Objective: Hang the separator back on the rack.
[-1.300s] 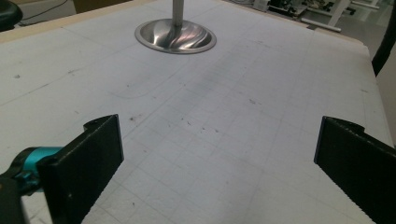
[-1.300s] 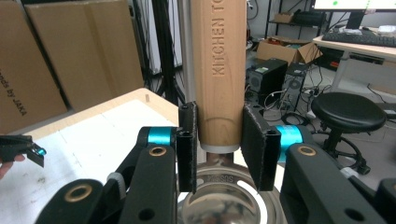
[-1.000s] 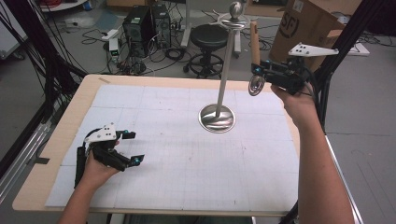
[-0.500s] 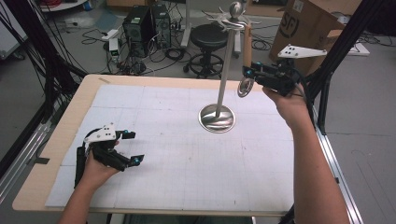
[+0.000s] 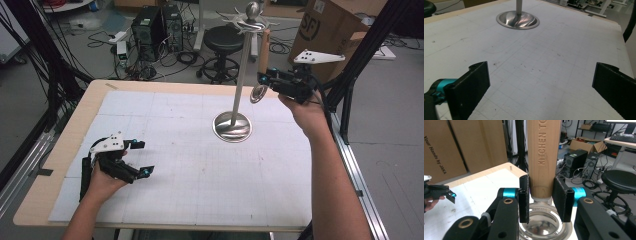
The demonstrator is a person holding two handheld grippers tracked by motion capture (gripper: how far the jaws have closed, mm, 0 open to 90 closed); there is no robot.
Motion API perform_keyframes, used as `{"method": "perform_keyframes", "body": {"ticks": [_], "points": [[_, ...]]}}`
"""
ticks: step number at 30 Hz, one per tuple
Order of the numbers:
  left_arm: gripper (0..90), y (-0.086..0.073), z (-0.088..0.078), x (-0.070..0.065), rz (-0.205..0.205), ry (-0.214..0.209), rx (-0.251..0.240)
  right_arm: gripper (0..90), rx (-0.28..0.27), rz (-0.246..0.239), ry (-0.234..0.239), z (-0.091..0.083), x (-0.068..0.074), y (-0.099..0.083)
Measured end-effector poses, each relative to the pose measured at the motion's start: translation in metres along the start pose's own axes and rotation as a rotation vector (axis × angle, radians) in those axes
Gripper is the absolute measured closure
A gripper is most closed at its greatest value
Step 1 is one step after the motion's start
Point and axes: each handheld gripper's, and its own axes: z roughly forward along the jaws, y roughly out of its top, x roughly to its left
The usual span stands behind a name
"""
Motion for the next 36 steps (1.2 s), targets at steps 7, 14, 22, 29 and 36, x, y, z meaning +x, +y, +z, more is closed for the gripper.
{"method": "perform_keyframes", "body": {"ticks": [7,14,22,29,36], "points": [[1.9,0.0,0.0,0.0,0.003,0.001,0.002,62.6,0.002,0.006,-0.001,0.001,-0.001,-0.004],[1.9,0.0,0.001,0.0,0.003,-0.002,0.006,59.4,0.007,-0.006,-0.01,-0.006,-0.001,-0.007],[1.9,0.0,0.001,0.0,0.002,-0.002,0.002,53.4,-0.007,-0.029,-0.017,-0.023,0.004,-0.009],[1.9,0.0,0.002,-0.001,0.004,-0.002,0.004,49.1,-0.011,-0.091,-0.001,-0.036,0.019,-0.014],[1.9,0.0,0.002,-0.001,0.004,-0.001,0.005,47.4,0.0,-0.122,0.018,-0.041,0.028,-0.025]]}}
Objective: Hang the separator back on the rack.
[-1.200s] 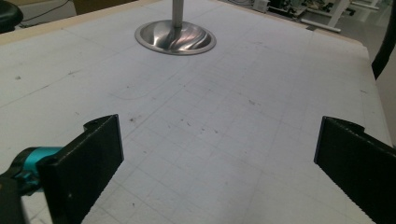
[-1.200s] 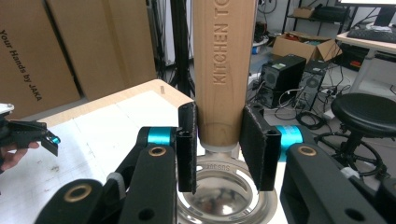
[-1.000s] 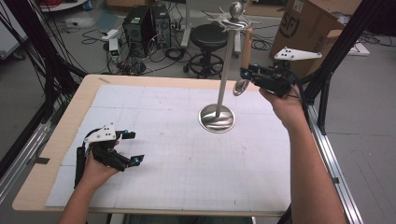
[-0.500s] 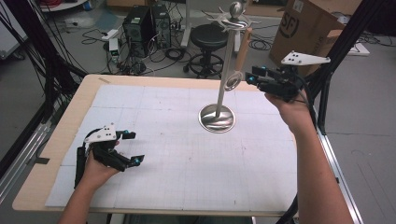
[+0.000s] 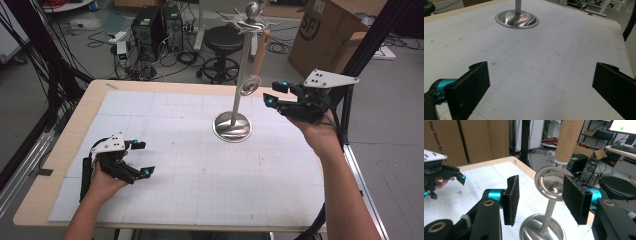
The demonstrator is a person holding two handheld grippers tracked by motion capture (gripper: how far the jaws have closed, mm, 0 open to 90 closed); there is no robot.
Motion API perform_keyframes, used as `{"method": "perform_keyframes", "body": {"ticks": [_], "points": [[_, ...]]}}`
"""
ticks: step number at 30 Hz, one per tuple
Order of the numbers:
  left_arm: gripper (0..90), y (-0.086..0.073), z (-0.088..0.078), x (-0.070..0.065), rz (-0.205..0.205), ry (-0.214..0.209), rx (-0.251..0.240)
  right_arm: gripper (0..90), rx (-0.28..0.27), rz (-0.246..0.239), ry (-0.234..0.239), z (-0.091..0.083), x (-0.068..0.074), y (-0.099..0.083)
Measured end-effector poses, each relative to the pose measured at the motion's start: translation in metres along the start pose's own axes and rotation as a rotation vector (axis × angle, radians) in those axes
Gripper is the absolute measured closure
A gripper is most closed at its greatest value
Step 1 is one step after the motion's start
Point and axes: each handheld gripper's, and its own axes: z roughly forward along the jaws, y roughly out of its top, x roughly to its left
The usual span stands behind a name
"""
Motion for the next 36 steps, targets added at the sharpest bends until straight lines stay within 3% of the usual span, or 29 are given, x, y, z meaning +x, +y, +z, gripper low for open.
{"method": "perform_keyframes", "body": {"ticks": [13,18,29,36], "points": [[1.9,0.0,0.002,0.0,0.003,-0.007,0.006,42.6,0.069,-0.023,0.005,-0.008,0.003,-0.025],[1.9,0.0,0.003,-0.001,0.003,-0.011,0.006,38.9,0.063,-0.03,0.023,-0.012,0.007,-0.031],[1.9,0.0,0.002,-0.001,0.0,-0.008,0.0,34.6,0.095,-0.01,0.04,-0.011,0.01,-0.055],[1.9,0.0,0.001,-0.001,-0.002,-0.001,-0.009,30.6,0.105,0.035,0.052,-0.009,0.013,-0.08]]}}
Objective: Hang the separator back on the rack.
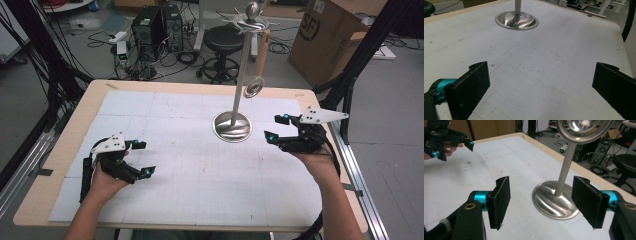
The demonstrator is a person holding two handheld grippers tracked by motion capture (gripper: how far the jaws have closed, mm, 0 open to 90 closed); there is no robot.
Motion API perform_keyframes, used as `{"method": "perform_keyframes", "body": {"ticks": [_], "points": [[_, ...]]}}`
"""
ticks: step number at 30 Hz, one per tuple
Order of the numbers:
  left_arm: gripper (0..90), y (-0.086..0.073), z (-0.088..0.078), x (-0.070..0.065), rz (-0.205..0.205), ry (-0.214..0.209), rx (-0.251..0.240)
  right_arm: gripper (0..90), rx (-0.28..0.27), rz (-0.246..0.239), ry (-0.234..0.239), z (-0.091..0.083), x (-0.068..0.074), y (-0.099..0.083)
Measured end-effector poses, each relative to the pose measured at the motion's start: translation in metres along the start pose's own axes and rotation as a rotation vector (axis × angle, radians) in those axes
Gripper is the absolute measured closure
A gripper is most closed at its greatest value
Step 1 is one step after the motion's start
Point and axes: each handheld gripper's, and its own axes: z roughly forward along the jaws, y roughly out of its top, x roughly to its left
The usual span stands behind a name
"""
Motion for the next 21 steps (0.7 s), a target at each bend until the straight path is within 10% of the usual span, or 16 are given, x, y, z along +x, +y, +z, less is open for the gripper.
{"method": "perform_keyframes", "body": {"ticks": [21], "points": [[1.9,0.002,-0.002,-0.001,0.0,0.004,-0.005,16.7,0.04,0.081,0.019,0.017,0.013,-0.056]]}}
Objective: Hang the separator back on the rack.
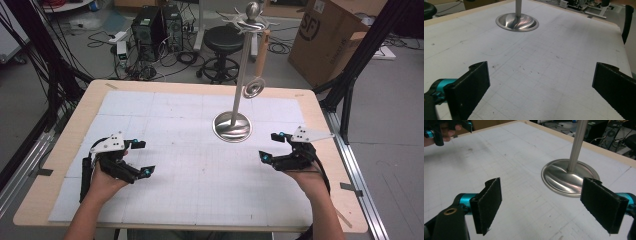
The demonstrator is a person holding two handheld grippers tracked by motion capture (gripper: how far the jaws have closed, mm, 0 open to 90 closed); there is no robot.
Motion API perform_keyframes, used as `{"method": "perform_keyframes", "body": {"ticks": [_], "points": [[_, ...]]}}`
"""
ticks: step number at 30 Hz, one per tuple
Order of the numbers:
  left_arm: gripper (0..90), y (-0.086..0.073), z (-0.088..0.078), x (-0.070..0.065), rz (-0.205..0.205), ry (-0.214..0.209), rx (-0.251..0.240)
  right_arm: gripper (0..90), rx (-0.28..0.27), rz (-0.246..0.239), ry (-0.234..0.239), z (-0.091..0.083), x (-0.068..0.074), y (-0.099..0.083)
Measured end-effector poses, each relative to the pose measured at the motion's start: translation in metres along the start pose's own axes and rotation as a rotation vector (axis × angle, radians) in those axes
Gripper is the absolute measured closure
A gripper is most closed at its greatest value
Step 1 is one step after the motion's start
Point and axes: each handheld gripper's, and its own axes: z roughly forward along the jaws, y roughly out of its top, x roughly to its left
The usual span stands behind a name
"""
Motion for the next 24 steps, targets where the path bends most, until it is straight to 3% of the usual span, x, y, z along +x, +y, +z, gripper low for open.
{"method": "perform_keyframes", "body": {"ticks": [9,24], "points": [[1.9,0.0,0.0,-0.002,0.01,-0.003,0.007,16.5,0.045,0.017,-0.005,0.008,0.0,-0.014],[1.9,0.001,-0.002,-0.003,0.011,-0.003,-0.006,16.4,0.053,0.03,0.001,0.01,0.002,-0.019]]}}
